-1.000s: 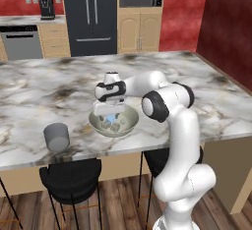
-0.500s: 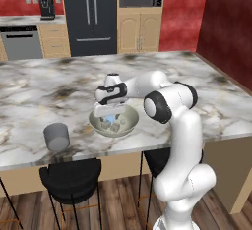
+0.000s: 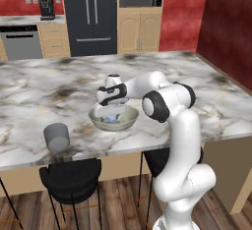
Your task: There are four ice cubes in the ice bowl. Place two ice cubes in each glass of water.
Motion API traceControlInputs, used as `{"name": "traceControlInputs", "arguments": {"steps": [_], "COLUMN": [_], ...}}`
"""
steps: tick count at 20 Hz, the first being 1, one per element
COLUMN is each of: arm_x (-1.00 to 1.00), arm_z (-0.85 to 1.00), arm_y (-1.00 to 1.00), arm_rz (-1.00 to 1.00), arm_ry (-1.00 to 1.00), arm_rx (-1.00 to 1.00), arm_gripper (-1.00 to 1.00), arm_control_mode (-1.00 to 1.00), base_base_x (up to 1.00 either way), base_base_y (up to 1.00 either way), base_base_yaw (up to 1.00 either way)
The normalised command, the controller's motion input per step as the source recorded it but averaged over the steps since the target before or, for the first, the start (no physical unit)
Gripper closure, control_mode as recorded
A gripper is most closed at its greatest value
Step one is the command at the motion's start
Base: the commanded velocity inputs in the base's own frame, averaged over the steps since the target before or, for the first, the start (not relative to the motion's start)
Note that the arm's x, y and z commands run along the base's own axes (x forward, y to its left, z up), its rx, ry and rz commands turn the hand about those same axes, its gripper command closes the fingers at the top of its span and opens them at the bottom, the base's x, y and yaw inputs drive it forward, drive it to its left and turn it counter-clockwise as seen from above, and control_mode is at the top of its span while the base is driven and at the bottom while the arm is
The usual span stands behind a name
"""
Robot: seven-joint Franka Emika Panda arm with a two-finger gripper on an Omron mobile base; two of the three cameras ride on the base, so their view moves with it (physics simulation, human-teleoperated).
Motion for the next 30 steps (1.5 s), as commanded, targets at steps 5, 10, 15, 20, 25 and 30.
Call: {"name": "traceControlInputs", "arguments": {"steps": [5, 10, 15, 20, 25, 30], "arm_x": [-0.01, -0.29, -0.66, -1.00, -0.97, -1.00], "arm_z": [-0.09, 0.59, 1.00, 0.99, 0.82, 0.23], "arm_y": [-0.06, -0.13, -0.34, -0.99, -1.00, -1.00], "arm_rz": [0.00, -0.02, -0.12, -0.19, -0.24, -0.13], "arm_ry": [0.00, -0.23, -0.24, 0.00, 0.08, 0.01], "arm_rx": [0.00, 0.00, 0.00, 0.00, 0.00, -0.03], "arm_gripper": [1.00, 1.00, 1.00, 1.00, 1.00, 1.00], "arm_control_mode": [-1.00, -1.00, -1.00, -1.00, -1.00, -1.00], "base_base_x": [0.00, 0.00, 0.00, 0.00, 0.00, 0.00], "base_base_y": [0.00, 0.00, 0.00, 0.00, 0.00, 0.00], "base_base_yaw": [0.00, 0.00, 0.00, 0.00, 0.00, 0.00]}}
